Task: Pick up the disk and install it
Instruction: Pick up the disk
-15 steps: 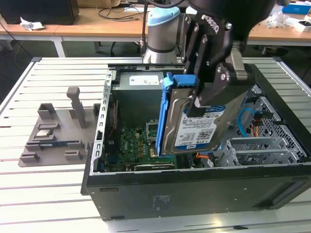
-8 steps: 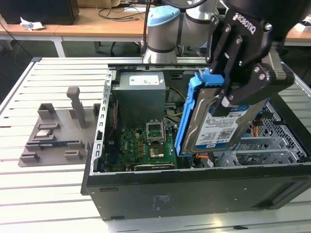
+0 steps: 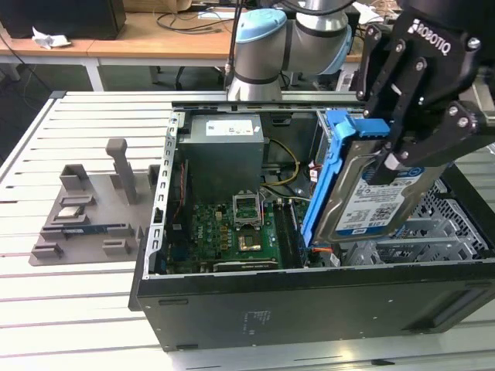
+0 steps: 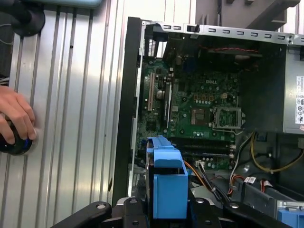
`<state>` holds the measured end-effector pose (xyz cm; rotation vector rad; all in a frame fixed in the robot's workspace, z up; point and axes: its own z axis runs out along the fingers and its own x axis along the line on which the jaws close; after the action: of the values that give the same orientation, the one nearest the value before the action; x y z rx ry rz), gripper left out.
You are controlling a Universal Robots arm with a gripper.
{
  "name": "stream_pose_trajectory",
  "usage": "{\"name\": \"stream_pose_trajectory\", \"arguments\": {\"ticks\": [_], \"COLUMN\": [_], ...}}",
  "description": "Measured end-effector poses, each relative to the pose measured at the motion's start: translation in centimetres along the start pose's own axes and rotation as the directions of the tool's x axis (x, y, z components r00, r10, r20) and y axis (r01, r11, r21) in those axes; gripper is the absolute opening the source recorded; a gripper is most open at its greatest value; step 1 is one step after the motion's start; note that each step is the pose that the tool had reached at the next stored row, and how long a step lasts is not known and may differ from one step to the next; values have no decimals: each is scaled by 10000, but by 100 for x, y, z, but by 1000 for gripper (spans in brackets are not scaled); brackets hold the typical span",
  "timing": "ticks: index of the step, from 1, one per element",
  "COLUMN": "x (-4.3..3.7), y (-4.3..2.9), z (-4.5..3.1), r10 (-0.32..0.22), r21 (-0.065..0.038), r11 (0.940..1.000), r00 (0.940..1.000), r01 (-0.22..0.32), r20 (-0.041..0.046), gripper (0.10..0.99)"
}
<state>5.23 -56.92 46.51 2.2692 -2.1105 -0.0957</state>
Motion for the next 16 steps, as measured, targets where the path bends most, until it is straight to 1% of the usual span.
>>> {"name": "stream_pose_trajectory", "arguments": {"ticks": [1, 7, 8, 10, 12, 13, 16], "x": [5, 17, 19, 26, 30, 33, 35], "y": [-63, -226, -261, -358, -414, -456, -492], "z": [-5, -16, -19, -26, -29, -32, -34], "r10": [0, 0, -1, 0, 0, -1, 0], "r21": [-1, -1, -1, -2, -1, -2, -1], "r11": [10000, 10000, 10000, 10000, 10000, 10000, 10000], "r00": [10000, 10000, 10000, 10000, 10000, 10000, 10000], "r01": [0, 0, 1, 0, 0, 1, 0], "r20": [0, 0, 0, 0, 0, 0, 1], "gripper": [369, 369, 369, 369, 369, 369, 369]}}
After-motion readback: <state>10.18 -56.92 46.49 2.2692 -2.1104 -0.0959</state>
